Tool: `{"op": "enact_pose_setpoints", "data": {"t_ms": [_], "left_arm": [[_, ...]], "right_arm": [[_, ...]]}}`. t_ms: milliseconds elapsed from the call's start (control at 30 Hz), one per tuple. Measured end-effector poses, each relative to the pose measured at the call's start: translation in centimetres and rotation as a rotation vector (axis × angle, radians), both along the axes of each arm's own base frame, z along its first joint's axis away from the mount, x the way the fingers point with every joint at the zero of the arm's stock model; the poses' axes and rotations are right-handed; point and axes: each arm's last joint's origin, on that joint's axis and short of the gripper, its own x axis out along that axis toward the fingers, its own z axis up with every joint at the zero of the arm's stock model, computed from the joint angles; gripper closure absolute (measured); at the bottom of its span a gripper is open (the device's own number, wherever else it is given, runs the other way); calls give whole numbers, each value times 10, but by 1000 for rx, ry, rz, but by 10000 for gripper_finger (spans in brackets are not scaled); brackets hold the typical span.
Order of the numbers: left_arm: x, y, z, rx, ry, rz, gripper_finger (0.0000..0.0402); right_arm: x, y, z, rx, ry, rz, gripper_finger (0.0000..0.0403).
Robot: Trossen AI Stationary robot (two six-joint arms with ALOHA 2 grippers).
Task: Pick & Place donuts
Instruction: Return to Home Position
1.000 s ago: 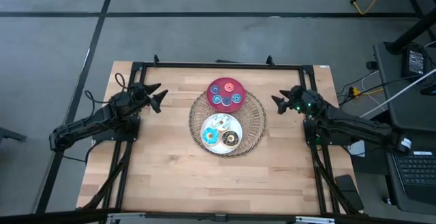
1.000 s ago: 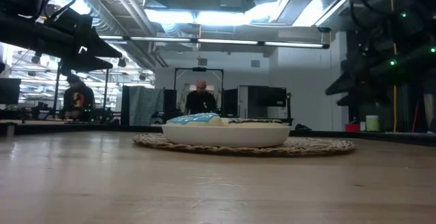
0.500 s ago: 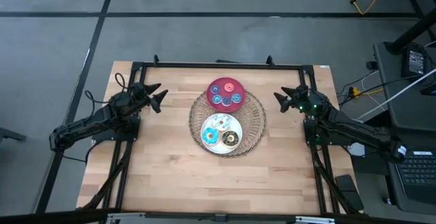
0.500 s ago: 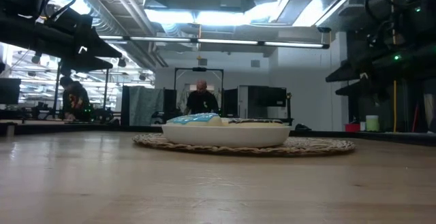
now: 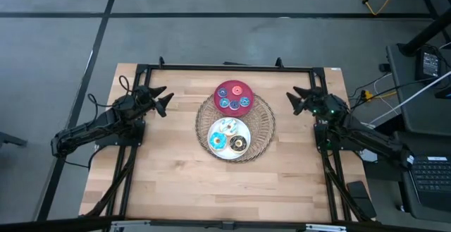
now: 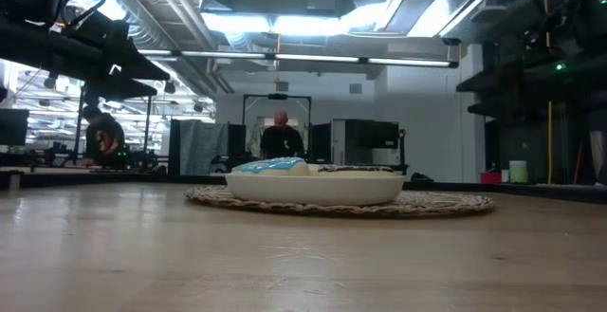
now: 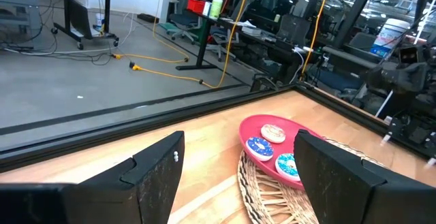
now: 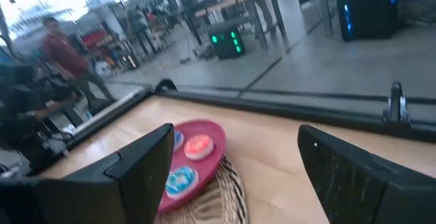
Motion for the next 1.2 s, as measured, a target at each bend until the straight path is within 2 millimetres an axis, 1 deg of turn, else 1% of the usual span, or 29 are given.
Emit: {"op": "enact_pose_setpoints", "data": {"t_ms": [300, 1200], "left_arm": [[0, 0, 0, 0, 0, 0, 135], [0, 0, 0, 0, -1, 0, 135]], "right_arm": [[-6, 4, 10, -67, -107, 0, 90], [-6, 4, 9, -61, -97, 0, 90]]}}
